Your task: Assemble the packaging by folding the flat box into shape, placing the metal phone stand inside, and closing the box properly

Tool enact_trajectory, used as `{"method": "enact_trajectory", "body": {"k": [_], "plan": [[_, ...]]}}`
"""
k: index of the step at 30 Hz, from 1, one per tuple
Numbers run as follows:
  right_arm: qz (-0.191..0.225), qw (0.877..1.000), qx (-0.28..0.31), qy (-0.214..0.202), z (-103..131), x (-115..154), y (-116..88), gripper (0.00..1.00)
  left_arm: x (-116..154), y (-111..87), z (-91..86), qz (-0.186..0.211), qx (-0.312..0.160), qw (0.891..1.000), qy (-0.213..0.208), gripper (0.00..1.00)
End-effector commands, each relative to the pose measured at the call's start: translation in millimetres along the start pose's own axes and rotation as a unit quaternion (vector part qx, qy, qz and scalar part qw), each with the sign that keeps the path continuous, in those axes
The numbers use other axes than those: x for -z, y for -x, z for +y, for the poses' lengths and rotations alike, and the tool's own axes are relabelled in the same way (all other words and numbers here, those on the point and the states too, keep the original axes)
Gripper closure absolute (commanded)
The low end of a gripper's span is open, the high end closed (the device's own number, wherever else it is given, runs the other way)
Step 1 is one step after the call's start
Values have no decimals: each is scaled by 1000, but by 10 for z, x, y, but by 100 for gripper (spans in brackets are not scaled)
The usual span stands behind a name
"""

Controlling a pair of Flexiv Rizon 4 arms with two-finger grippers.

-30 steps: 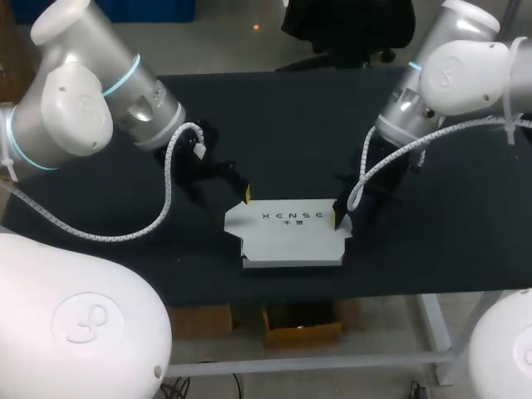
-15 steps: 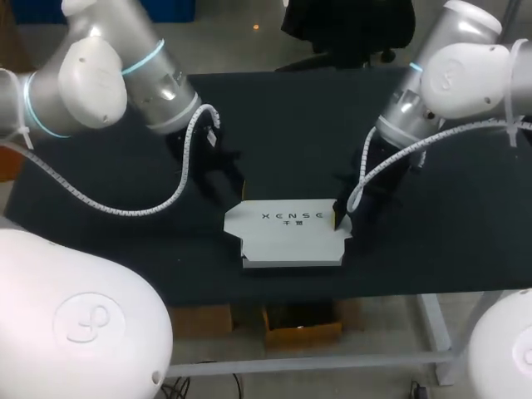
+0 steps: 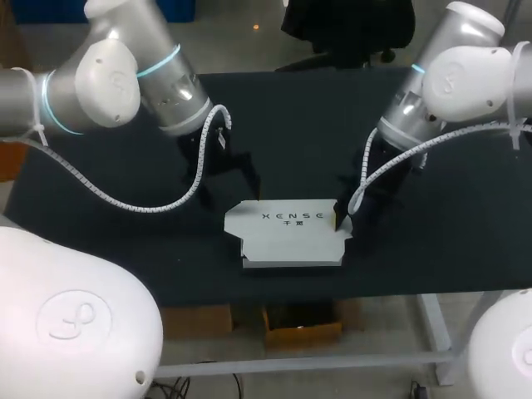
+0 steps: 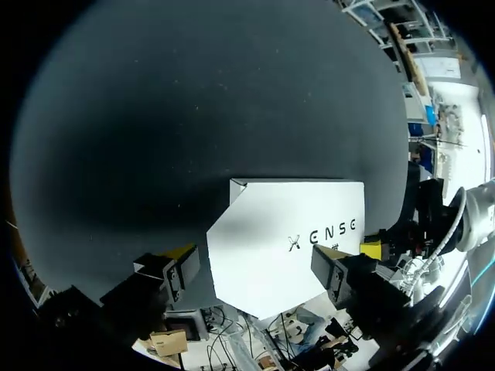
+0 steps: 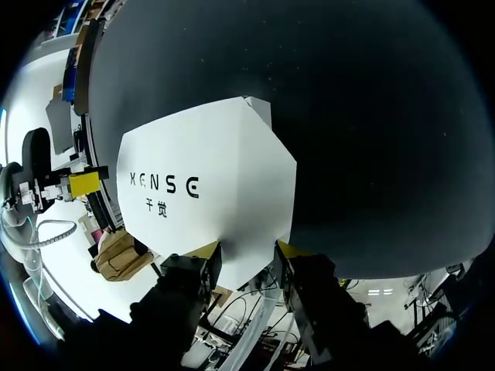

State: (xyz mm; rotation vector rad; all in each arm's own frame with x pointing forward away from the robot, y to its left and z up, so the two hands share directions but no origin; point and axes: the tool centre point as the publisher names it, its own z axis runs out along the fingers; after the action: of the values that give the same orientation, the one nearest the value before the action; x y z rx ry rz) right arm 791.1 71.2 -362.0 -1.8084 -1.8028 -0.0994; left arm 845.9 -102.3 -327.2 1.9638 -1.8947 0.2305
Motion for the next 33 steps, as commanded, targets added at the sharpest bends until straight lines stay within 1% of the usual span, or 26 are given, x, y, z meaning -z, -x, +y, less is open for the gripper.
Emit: {"method": "enact_trajectory", "body": {"k": [1,2,4,5,7,8,9,11,13,14,15,18,21,26,33], "plan": [[1,1000,2,2,-25,7,2,58,17,-15,6,-4,1,1000,1,0],[1,1000,2,3,-25,8,1,58,17,-42,0,-11,13,1000,-1,0],[0,1000,2,3,-25,8,1,58,2,-80,13,-20,12,1000,4,0],[0,1000,1,3,-25,7,1,58,-9,-110,18,-30,20,999,0,0],[0,1000,1,2,-25,0,2,58,-13,-128,22,-33,17,999,5,0],[0,1000,1,1,-20,-2,8,58,-10,-145,20,-40,19,999,6,33],[-1,1000,1,1,-20,-2,9,58,-11,-156,20,-42,18,999,7,40],[-1,1000,1,1,-19,-3,9,58,-13,-168,18,-48,16,999,9,40],[-1,1000,1,0,-18,-4,10,59,-23,-174,24,-55,16,998,11,54],[-1,1000,1,0,-20,-6,3,59,-33,-174,26,-56,12,998,16,68],[-1,1000,1,0,-20,-7,2,59,-42,-168,32,-58,10,998,18,68],[-1,1000,2,1,-19,-7,3,59,-95,-147,60,-68,9,997,24,62],[-1,1000,3,1,-23,-15,-6,59,-161,-106,92,-72,8,997,27,60],[0,1000,4,2,-24,-20,-4,59,-265,-46,115,-74,4,997,33,61],[-2,1000,3,7,-34,-28,-1,59,-300,13,120,-72,1,997,36,63]]}}
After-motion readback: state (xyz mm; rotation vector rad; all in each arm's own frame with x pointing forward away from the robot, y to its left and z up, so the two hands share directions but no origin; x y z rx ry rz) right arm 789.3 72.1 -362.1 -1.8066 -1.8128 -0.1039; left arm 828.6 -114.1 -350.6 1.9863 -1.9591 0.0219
